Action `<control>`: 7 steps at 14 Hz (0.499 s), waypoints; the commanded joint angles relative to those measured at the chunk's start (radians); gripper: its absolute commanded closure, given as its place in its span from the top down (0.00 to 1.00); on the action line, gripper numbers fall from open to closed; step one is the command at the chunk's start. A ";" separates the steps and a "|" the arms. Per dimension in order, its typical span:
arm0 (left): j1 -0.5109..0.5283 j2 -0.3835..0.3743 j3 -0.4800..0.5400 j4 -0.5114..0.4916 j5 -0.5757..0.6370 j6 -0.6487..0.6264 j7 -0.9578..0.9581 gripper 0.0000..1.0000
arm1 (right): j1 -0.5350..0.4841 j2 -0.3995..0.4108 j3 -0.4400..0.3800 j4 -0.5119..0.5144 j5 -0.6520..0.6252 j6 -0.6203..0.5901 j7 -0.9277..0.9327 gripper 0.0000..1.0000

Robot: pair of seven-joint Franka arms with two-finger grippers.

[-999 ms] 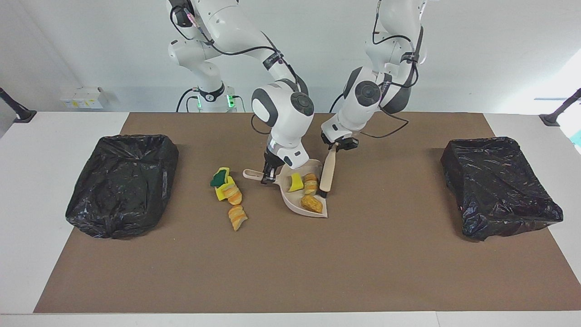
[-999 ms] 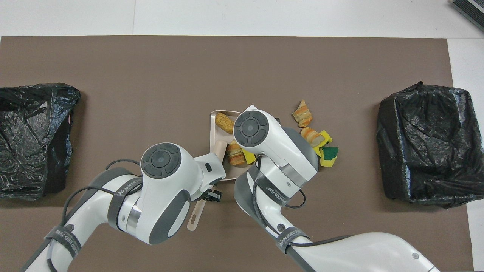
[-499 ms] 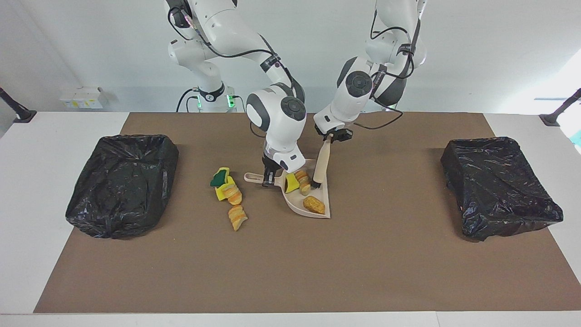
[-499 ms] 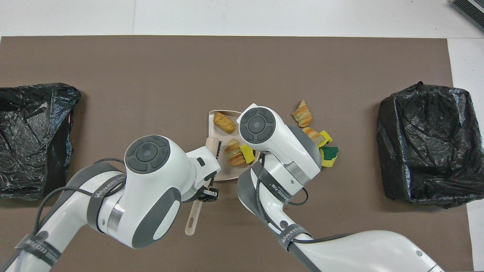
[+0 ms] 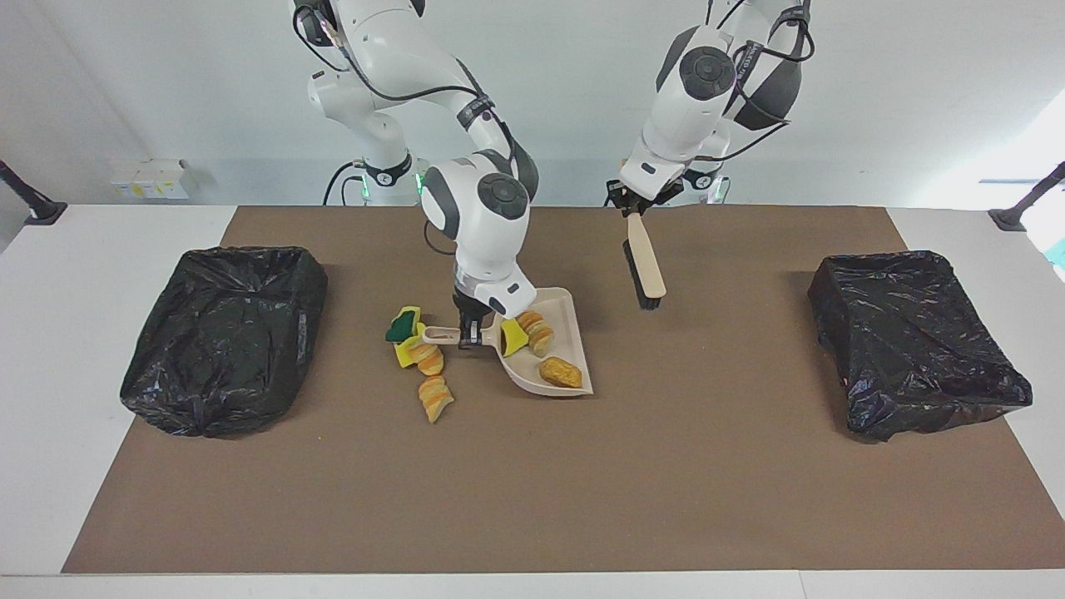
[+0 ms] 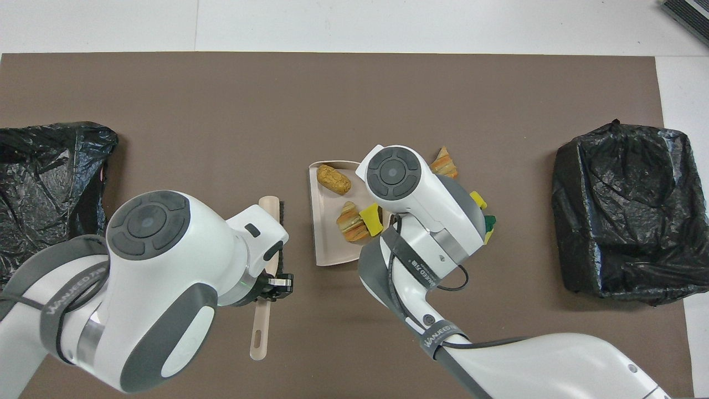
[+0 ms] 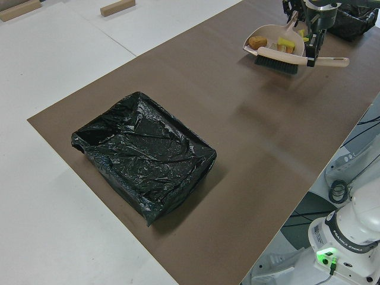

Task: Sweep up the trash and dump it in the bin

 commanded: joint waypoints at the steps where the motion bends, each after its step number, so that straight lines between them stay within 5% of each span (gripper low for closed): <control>1: -0.053 -0.038 0.003 -0.066 0.016 0.098 -0.038 0.00 | -0.080 -0.050 0.012 0.016 0.025 -0.063 -0.148 0.00; 7: -0.252 0.089 0.002 -0.135 0.015 0.400 -0.036 0.00 | -0.302 -0.153 0.002 0.008 0.006 -0.149 -0.404 0.00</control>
